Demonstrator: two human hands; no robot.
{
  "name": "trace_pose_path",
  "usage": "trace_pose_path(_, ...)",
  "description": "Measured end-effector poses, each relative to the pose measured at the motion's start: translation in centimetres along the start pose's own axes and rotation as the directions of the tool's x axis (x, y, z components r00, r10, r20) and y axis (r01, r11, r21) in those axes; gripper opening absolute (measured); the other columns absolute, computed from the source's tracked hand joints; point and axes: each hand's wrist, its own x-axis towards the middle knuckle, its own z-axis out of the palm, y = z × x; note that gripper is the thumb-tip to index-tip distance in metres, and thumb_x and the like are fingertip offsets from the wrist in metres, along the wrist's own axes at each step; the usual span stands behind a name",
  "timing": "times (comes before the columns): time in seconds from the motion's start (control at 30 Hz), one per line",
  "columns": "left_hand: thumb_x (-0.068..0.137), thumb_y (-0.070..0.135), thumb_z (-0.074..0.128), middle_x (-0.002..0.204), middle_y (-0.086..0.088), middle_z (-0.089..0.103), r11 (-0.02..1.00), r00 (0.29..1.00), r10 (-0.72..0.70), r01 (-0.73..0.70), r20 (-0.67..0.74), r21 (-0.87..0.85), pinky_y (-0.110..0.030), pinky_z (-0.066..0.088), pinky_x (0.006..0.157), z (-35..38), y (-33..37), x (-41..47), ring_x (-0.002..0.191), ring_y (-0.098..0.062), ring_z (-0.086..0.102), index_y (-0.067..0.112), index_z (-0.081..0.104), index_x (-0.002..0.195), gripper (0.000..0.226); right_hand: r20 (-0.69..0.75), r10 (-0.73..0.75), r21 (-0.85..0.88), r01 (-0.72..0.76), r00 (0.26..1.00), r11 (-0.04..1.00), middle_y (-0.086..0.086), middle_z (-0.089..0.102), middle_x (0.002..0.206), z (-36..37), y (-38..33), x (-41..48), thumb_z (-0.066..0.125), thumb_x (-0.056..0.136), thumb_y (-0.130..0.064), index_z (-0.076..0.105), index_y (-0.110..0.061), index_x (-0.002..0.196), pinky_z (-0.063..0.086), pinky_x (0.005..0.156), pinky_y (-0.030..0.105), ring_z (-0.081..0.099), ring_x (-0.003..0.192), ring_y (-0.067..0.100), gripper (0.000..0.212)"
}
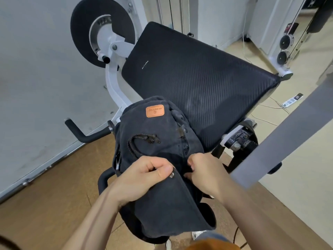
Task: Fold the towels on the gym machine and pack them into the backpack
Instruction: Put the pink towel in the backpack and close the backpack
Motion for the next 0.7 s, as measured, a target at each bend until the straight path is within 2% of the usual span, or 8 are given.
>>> trace_pose_path(0.07,0.093,0.032,0.056,0.084,-0.008,0.070,1.000,0.999,-0.023,0.022,-0.034,-0.009,-0.028,0.048,0.078,0.0,0.3,0.0,0.081,-0.012,0.062,0.011,0.071,0.089,0.026,-0.013,0.018,0.114,-0.017,1.000,0.993,-0.004,0.066,0.086,-0.1,0.2,-0.1,0.073,0.081,-0.032,0.064,-0.019,0.092,0.053,0.079,0.035,0.063,0.089,0.020,0.019)
trace_pose_path(0.1,0.093,0.025,0.058,0.085,-0.003,0.072,1.000,0.999,-0.026,0.025,-0.045,-0.008,-0.025,0.049,0.078,0.0,0.5,0.0,0.083,-0.010,0.064,0.015,0.073,0.089,0.018,-0.019,0.053,0.259,-0.046,0.998,0.965,-0.007,0.067,0.082,-0.3,0.2,-0.4,0.076,0.079,-0.031,0.066,-0.021,0.090,0.052,0.078,0.031,0.064,0.085,0.014,0.017)
trace_pose_path(0.17,0.088,0.011,0.068,0.083,0.000,0.074,0.999,0.996,-0.031,0.030,-0.087,-0.012,-0.022,0.050,0.075,0.0,0.9,0.3,0.080,-0.008,0.067,0.021,0.077,0.083,0.014,0.020,0.120,0.629,-0.105,0.993,0.770,-0.004,0.070,0.076,-0.9,-0.1,-1.0,0.083,0.075,-0.024,0.070,-0.020,0.085,0.050,0.071,0.022,0.066,0.076,0.009,0.017)
trace_pose_path(0.23,0.081,0.007,0.075,0.078,0.004,0.075,0.999,0.985,-0.037,0.041,-0.170,0.023,-0.021,0.051,0.072,0.4,1.2,0.9,0.075,-0.007,0.069,0.027,0.077,0.077,0.021,0.067,0.101,0.861,-0.108,0.993,0.497,0.006,0.074,0.076,-1.3,-0.8,-1.2,0.084,0.073,-0.016,0.073,-0.016,0.084,0.054,0.069,0.025,0.070,0.073,0.016,0.015)
trace_pose_path(0.3,0.080,0.010,0.077,0.077,0.010,0.073,0.986,0.963,0.009,0.037,-0.271,0.165,-0.018,0.050,0.073,1.2,1.3,1.4,0.075,-0.004,0.067,0.033,0.075,0.076,0.023,0.060,0.082,0.923,-0.086,0.995,0.374,0.011,0.075,0.078,-1.5,-1.3,-1.2,0.080,0.078,-0.013,0.075,-0.012,0.083,0.058,0.074,0.035,0.073,0.077,0.024,0.008)
trace_pose_path(0.43,0.077,0.015,0.080,0.082,0.015,0.068,0.931,0.897,0.183,-0.027,-0.402,0.364,-0.017,0.047,0.077,1.8,0.5,1.8,0.083,-0.003,0.063,0.041,0.067,0.075,0.029,0.056,0.083,0.964,-0.075,0.995,0.255,0.016,0.075,0.082,-1.5,-1.6,-1.5,0.070,0.086,-0.006,0.076,-0.008,0.085,0.058,0.079,0.040,0.072,0.080,0.028,0.006)
trace_pose_path(0.5,0.077,0.019,0.081,0.084,0.016,0.069,0.912,0.890,0.218,-0.041,-0.400,0.408,-0.018,0.048,0.079,1.8,0.2,1.7,0.086,-0.002,0.064,0.039,0.070,0.078,0.022,0.048,0.075,0.963,-0.066,0.996,0.262,0.015,0.075,0.083,-1.4,-1.5,-1.7,0.067,0.088,-0.005,0.075,-0.008,0.087,0.057,0.083,0.044,0.073,0.082,0.029,0.009)
trace_pose_path(0.7,0.077,0.022,0.080,0.081,0.021,0.067,0.875,0.869,0.256,-0.023,-0.423,0.483,-0.014,0.046,0.077,2.0,-0.3,1.7,0.084,0.004,0.062,0.029,0.074,0.081,0.011,-0.099,0.056,0.874,0.060,0.994,0.483,0.005,0.075,0.080,-1.5,-1.6,-1.9,0.069,0.087,-0.006,0.077,-0.018,0.083,0.056,0.087,0.047,0.072,0.084,0.021,0.014)
